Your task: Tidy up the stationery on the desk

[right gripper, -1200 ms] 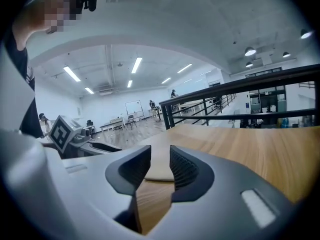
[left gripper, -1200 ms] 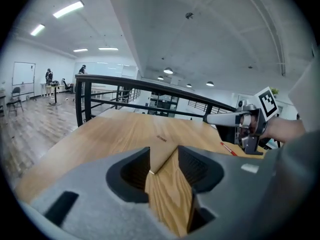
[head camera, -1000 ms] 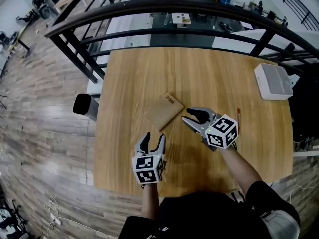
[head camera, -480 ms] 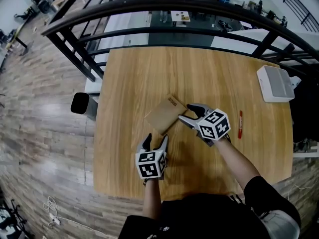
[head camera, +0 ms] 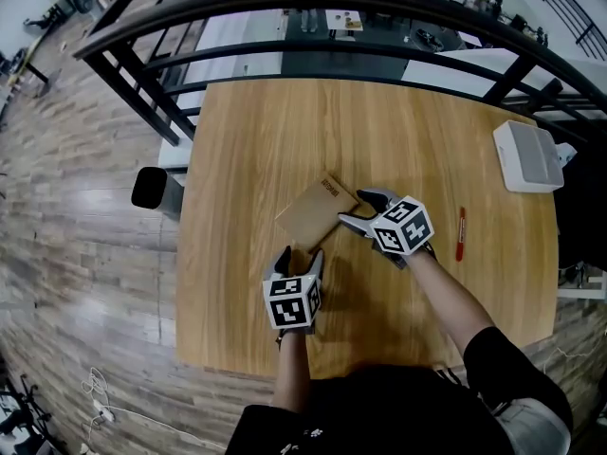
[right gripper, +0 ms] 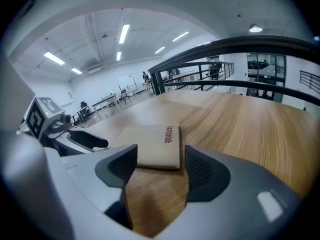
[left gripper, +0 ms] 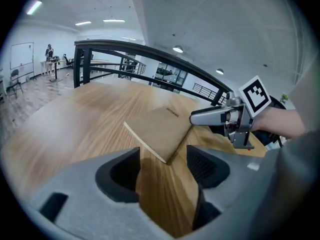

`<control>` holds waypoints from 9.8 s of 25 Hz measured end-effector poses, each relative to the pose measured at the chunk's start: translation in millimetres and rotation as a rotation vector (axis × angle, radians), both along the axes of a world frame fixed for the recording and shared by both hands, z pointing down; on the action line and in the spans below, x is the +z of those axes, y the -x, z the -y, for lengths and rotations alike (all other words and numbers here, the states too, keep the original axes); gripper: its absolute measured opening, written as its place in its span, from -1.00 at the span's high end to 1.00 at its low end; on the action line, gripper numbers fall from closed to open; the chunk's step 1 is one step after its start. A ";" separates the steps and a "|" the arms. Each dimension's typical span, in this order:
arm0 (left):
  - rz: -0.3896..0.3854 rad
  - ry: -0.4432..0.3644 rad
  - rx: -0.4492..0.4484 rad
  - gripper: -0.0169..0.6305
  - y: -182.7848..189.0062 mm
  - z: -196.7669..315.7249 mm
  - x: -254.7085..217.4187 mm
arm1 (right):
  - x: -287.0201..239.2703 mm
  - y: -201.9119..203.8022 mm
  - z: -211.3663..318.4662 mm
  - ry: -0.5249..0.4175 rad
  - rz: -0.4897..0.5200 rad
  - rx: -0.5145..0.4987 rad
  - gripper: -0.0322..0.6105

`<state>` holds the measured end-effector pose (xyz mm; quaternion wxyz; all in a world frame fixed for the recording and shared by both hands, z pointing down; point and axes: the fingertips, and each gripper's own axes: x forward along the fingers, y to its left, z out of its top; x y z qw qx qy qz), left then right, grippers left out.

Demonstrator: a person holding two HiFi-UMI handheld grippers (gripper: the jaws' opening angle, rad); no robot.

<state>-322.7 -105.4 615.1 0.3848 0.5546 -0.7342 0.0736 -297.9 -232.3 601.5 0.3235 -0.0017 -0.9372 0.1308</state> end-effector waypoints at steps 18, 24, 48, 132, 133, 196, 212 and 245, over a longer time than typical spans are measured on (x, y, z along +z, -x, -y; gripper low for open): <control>-0.029 0.035 0.062 0.09 -6.9 12.5 5.3 | 19.4 -7.8 -13.1 0.007 -0.094 -0.055 -0.01; -0.005 0.043 0.079 0.13 -8.1 13.2 5.9 | 19.0 -24.7 -17.2 0.027 -0.107 -0.035 0.02; 0.092 0.081 0.258 0.36 -41.6 22.3 10.2 | 16.1 -110.7 -42.0 0.105 -0.101 0.124 0.06; -0.179 0.099 0.211 0.26 -137.1 34.5 6.4 | 24.1 -168.2 -12.6 0.077 -0.193 -0.041 0.35; -0.182 0.096 0.214 0.26 -138.1 35.5 6.4 | 24.1 -168.6 -13.9 0.077 -0.195 -0.042 0.35; -0.089 0.090 0.504 0.30 -230.5 79.1 5.6 | 16.1 -303.0 -50.1 0.197 -0.150 0.183 0.29; -0.046 -0.199 0.331 0.95 -199.5 65.0 -64.6 | -32.0 -308.3 25.5 0.101 0.100 0.456 0.87; -0.026 -0.225 0.231 0.95 -172.3 49.9 -70.1 | 28.0 -304.9 105.4 -0.065 -0.209 0.654 0.57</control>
